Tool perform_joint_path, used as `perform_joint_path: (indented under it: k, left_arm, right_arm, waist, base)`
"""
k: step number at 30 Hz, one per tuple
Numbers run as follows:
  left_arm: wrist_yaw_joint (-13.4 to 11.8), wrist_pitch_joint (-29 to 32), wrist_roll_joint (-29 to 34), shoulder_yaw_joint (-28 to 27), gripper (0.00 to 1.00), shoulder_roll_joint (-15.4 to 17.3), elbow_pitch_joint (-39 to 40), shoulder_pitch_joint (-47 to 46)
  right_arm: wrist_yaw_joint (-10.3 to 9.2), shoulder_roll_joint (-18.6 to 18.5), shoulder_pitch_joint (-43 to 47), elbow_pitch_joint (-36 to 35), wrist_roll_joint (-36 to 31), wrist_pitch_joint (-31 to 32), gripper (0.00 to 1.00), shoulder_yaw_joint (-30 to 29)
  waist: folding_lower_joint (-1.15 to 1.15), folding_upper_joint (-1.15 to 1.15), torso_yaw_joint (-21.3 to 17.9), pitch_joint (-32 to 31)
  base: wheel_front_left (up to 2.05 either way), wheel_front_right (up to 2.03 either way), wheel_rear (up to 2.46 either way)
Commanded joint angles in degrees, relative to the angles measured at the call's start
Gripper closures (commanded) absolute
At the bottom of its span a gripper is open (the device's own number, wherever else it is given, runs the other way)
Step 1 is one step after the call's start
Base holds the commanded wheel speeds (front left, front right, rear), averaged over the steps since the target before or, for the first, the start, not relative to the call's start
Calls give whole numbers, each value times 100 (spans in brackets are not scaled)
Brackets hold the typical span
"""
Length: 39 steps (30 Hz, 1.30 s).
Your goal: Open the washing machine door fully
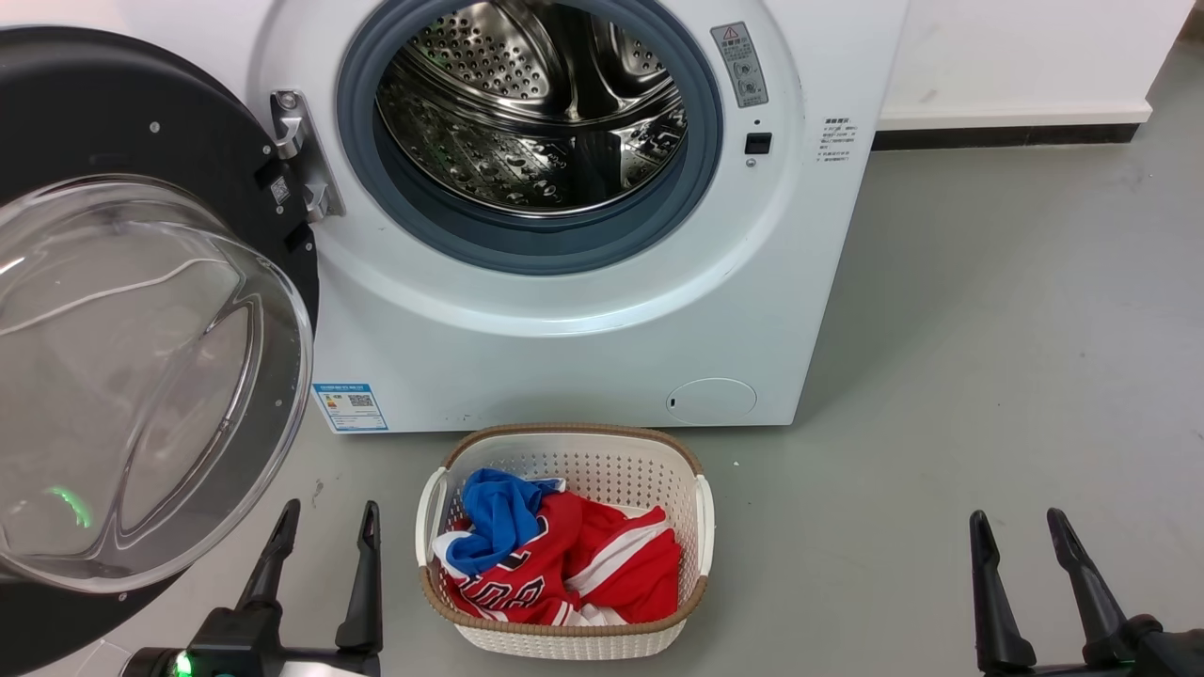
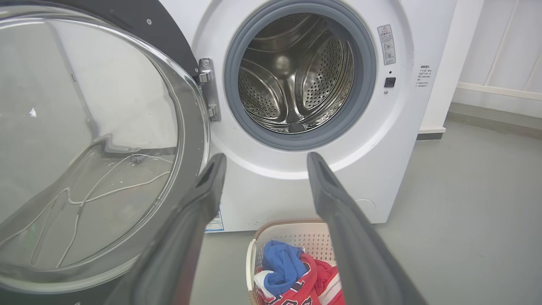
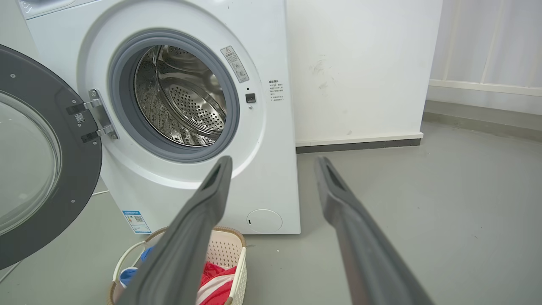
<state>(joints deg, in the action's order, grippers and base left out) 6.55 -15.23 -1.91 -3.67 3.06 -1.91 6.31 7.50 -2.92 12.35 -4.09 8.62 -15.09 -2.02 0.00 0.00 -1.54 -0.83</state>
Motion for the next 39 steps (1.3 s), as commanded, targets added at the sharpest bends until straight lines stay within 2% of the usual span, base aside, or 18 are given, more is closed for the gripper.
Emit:
perform_joint_path:
  k: [1, 16, 17, 22, 39]
  left_arm:
    - [-48, 15, -34, -35, 0, -6, -61, -56]
    - [-135, 15, -20, -66, 0, -18, -224, -19]
    - [-114, 0, -33, -55, 100, -6, -215, -12]
    - [-101, 13, -66, -48, 100, -20, -501, 71]
    - [-57, 502, -2060, -112, 100, -19, -663, -242]
  right_arm:
    - [-1, 9, 62, 9, 32, -10, 0, 5]
    - [-1, 9, 22, -17, 106, -10, 0, 4]
    - [0, 0, -3, 3, 62, 0, 100, 3]
    - [0, 1, -1, 258, 86, 11, 100, 24]
    - [0, -121, -416, 583, 2067, 360, 100, 78]
  waist:
    - [0, 0, 3, 7]
    - [0, 0, 105, 24]
    - [0, 0, 105, 24]
    - [1, 0, 107, 24]
    - [1, 0, 114, 35]
  base:
    - [0, 0, 0]
    - [0, 0, 0]
    - [0, 0, 0]
    - [0, 0, 0]
    - [0, 0, 0]
